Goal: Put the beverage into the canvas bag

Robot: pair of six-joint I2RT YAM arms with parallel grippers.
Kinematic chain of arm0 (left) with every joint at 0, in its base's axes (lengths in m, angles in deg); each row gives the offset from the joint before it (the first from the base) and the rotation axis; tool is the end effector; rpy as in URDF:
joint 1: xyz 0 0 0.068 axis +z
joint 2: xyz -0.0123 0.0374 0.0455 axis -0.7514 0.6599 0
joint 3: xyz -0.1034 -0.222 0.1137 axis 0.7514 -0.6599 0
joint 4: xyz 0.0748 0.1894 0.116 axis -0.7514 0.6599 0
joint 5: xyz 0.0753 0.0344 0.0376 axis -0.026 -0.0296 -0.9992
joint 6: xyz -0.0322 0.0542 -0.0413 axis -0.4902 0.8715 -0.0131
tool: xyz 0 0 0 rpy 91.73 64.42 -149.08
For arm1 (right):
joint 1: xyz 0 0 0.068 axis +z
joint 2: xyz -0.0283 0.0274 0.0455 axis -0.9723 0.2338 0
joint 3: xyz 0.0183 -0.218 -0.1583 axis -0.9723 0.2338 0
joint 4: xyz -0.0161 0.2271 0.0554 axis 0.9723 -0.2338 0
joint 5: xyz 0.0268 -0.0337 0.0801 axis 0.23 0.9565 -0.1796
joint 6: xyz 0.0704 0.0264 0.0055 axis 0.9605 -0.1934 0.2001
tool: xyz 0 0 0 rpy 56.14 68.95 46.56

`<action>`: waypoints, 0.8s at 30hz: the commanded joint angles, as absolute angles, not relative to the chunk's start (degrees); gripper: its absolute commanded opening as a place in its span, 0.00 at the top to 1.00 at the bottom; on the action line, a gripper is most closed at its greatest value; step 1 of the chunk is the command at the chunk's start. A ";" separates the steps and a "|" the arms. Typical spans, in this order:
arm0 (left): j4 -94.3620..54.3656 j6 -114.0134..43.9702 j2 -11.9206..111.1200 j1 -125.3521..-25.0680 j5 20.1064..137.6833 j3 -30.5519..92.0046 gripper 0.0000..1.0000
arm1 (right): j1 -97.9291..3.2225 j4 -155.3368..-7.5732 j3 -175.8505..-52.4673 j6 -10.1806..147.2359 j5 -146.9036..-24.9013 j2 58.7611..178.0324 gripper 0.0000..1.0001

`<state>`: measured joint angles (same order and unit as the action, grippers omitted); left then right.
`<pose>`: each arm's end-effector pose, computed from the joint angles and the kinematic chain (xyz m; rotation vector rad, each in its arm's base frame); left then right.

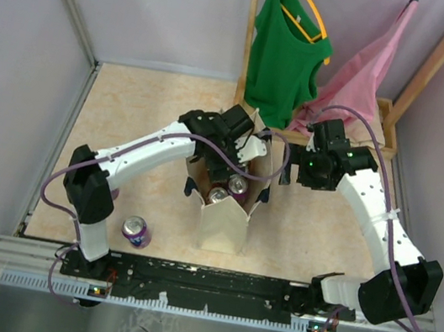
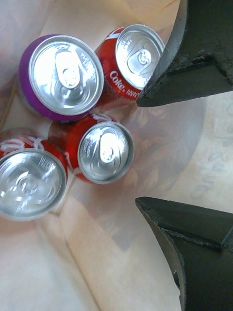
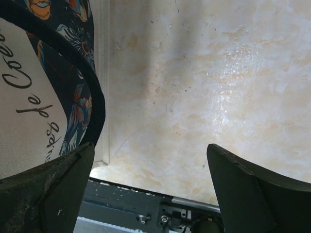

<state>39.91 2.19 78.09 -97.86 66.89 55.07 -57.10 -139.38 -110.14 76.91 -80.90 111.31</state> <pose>0.2401 -0.2713 0.2740 1.6267 2.1605 -0.0347 0.2189 0.0801 0.2953 -0.1129 2.6553 0.2634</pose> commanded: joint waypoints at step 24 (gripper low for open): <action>21.30 -3.65 56.69 -68.38 71.71 59.08 0.15 | -56.70 -138.37 -113.85 77.43 -80.81 113.39 0.01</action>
<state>26.86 -0.57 63.58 -76.13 68.31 62.02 -57.10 -139.38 -110.55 77.35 -81.09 113.26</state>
